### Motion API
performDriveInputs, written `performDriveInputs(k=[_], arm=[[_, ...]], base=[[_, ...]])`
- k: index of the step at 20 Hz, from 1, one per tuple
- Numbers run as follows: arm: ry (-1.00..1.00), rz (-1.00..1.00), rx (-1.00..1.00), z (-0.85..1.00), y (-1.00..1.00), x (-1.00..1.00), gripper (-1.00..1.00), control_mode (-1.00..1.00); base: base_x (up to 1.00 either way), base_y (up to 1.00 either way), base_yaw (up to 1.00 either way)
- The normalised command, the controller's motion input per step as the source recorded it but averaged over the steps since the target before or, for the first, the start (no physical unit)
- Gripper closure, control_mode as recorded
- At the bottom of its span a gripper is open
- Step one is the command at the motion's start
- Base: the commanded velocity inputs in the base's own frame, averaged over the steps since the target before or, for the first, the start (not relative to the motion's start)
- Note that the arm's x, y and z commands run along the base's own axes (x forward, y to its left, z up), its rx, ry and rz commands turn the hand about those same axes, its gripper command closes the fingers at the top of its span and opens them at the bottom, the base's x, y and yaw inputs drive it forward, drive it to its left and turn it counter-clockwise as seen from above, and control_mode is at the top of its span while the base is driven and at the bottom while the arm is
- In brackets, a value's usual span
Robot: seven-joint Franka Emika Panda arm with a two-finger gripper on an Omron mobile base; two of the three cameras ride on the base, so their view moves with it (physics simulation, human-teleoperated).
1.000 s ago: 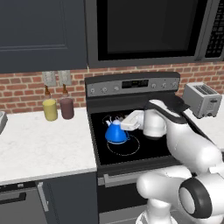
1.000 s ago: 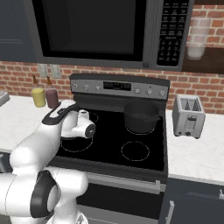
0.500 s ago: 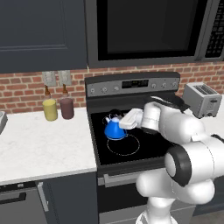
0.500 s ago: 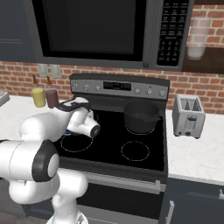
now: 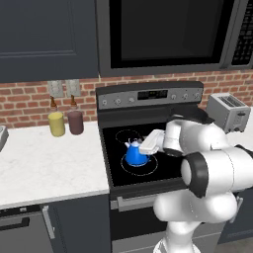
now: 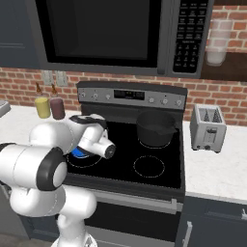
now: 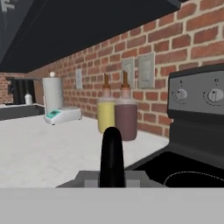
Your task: Pick the kettle from the counter and place it on a stove burner. Then turn the burner on.
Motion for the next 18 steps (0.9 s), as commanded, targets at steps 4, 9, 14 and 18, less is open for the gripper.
performDriveInputs(k=[4,9,14,18], arm=[[0.0,0.0,-0.08,-0.4,-0.02,0.01,1.0,-1.0],[-0.05,0.0,-0.01,-0.16,0.05,0.08,1.0,-1.0],[-0.02,0.0,0.03,0.0,0.16,0.03,1.0,-1.0],[0.0,0.0,0.05,0.0,0.13,0.0,1.0,-1.0]], base=[[0.0,0.0,0.0],[0.0,0.0,0.0],[0.0,0.0,0.0],[0.0,0.0,0.0]])
